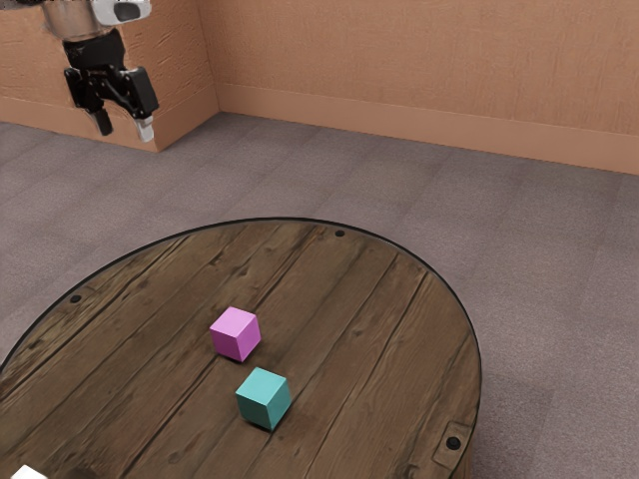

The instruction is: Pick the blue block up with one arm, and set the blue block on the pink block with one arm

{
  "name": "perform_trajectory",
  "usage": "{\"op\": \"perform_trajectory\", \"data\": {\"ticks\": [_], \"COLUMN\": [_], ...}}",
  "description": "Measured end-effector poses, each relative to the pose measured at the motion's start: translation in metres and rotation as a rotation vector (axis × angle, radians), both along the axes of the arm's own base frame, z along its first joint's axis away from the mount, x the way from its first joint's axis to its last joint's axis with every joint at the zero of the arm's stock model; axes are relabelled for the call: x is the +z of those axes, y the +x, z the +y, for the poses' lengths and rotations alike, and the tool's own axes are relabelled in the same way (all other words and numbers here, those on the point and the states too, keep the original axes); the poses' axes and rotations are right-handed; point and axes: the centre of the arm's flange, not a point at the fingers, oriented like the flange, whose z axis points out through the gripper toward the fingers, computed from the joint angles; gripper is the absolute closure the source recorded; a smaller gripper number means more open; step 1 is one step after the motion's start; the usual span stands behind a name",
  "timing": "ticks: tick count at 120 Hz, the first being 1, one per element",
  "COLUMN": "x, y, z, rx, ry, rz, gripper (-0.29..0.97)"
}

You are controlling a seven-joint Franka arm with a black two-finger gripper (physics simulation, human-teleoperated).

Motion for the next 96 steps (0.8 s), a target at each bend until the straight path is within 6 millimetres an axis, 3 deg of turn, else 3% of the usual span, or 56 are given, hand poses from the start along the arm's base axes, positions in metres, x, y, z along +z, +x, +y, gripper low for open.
{"op": "perform_trajectory", "data": {"ticks": [13,22,26,29,39,46,54,63,69,96], "x": [-0.003,-0.03,-0.059,-0.101,-0.205,-0.262,-0.314,-0.343,-0.352,-0.378], "y": [0.011,0.031,0.042,0.041,0.009,-0.013,-0.019,-0.025,-0.028,-0.018], "z": [-0.038,-0.06,-0.066,-0.072,-0.104,-0.131,-0.164,-0.201,-0.213,-0.202], "rx": [-0.085,-0.113,-0.108,-0.106,-0.114,-0.119,-0.131,-0.15,-0.144,-0.024], "ry": [0.008,0.007,0.002,-0.009,-0.029,-0.018,-0.004,0.005,0.005,0.003], "rz": [-0.021,0.014,0.06,0.119,0.225,0.25,0.246,0.197,0.158,0.069], "gripper": [0.03,0.03,0.03,0.03,0.03,0.03,0.03,0.03,0.03,0.04]}}
